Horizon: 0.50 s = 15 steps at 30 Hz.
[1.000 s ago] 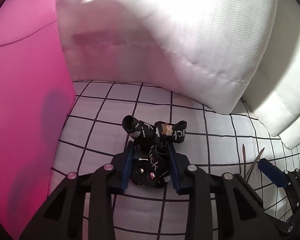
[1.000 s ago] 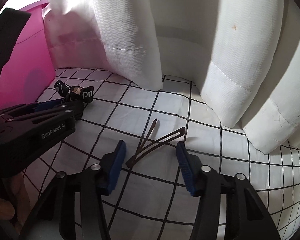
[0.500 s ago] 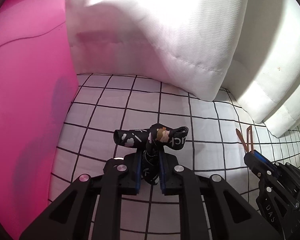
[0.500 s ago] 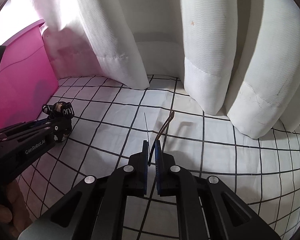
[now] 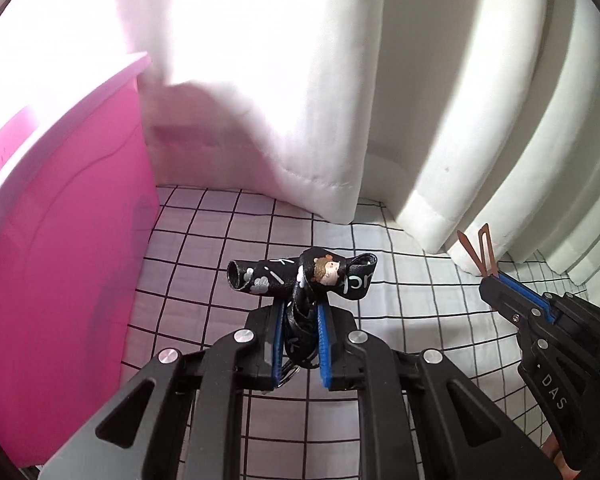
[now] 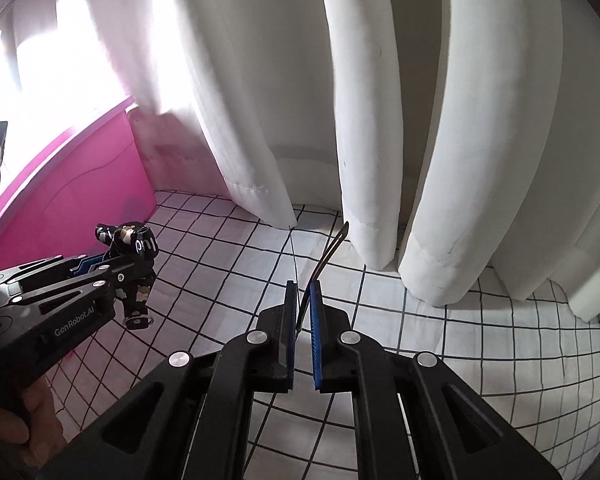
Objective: Organize jewelry
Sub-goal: 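Carry the hair ties and hair pin over the pink tub and release both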
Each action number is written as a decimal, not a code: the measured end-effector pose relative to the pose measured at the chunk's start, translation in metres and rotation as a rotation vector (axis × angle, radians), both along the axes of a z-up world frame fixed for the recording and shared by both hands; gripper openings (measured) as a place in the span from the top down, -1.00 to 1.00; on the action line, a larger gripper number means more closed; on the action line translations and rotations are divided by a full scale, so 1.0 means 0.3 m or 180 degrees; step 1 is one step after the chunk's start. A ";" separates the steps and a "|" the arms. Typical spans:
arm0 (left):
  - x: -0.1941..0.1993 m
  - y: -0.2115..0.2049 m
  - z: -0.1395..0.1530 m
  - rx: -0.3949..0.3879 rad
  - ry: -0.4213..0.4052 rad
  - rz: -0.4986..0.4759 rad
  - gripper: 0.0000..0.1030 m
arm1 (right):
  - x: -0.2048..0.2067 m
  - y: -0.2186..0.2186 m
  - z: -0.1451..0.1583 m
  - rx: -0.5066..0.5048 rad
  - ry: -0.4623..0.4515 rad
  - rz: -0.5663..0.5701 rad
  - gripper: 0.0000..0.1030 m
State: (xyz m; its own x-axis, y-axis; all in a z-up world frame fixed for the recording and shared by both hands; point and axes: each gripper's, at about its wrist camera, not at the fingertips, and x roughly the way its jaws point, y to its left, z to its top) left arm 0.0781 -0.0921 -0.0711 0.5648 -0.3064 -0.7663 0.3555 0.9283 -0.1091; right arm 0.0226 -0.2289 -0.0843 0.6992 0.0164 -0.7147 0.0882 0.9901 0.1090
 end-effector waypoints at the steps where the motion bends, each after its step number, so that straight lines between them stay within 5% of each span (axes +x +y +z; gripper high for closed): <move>1: -0.013 -0.003 0.024 -0.0009 -0.0038 -0.0007 0.73 | -0.003 -0.002 0.021 -0.0001 -0.0009 0.0034 0.88; 15: -0.096 0.079 0.425 -0.0196 -0.0632 0.0243 0.73 | -0.051 0.087 0.357 -0.0052 -0.0572 0.0556 0.88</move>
